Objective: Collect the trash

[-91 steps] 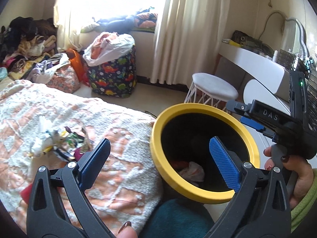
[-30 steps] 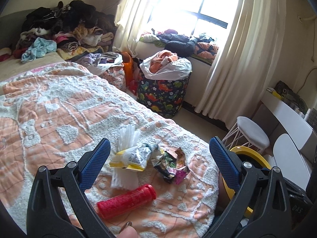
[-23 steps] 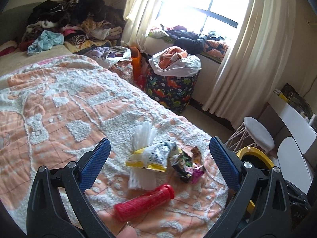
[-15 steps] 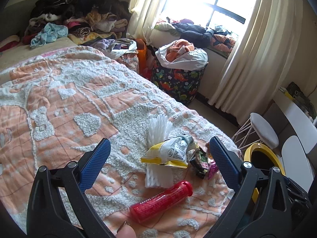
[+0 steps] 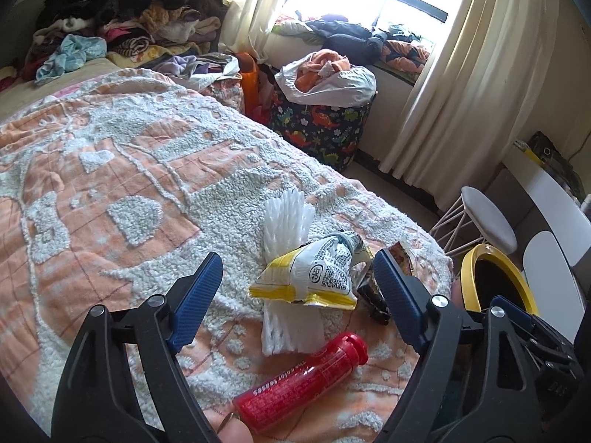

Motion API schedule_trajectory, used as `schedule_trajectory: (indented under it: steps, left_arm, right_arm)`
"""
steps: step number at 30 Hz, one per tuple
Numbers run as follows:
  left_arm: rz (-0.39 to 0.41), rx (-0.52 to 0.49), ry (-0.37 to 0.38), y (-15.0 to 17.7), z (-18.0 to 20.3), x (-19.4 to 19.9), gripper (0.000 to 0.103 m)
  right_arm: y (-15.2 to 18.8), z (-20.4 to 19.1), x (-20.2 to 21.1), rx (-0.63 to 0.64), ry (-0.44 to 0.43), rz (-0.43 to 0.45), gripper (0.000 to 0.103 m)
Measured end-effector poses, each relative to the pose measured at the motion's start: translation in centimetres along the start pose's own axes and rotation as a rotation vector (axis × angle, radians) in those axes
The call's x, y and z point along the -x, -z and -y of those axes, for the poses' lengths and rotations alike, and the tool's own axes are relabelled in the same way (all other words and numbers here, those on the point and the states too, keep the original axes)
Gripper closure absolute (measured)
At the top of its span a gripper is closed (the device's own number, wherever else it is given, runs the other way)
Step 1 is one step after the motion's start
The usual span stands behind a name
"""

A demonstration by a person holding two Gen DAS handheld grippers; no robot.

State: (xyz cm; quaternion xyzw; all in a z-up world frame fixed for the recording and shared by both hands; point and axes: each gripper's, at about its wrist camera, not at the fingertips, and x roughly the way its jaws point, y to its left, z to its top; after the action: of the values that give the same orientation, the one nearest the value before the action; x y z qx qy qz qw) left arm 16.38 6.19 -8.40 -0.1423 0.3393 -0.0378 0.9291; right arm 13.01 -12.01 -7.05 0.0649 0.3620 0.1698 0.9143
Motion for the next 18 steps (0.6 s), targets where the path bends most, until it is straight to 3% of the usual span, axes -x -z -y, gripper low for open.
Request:
schedule_trajectory:
  steps: [4, 18]
  left_arm:
    - [-0.017, -0.006, 0.002, -0.3, -0.2, -1.1, 0.033]
    - [-0.114, -0.004, 0.027, 0.4, -1.0, -4.2, 0.034]
  right_arm:
    - [-0.5, 0.4, -0.9, -0.024, -0.011, -0.008, 0.028]
    - [-2.1, 0.1, -6.4, -0.085, -0.057, -0.099, 0.059]
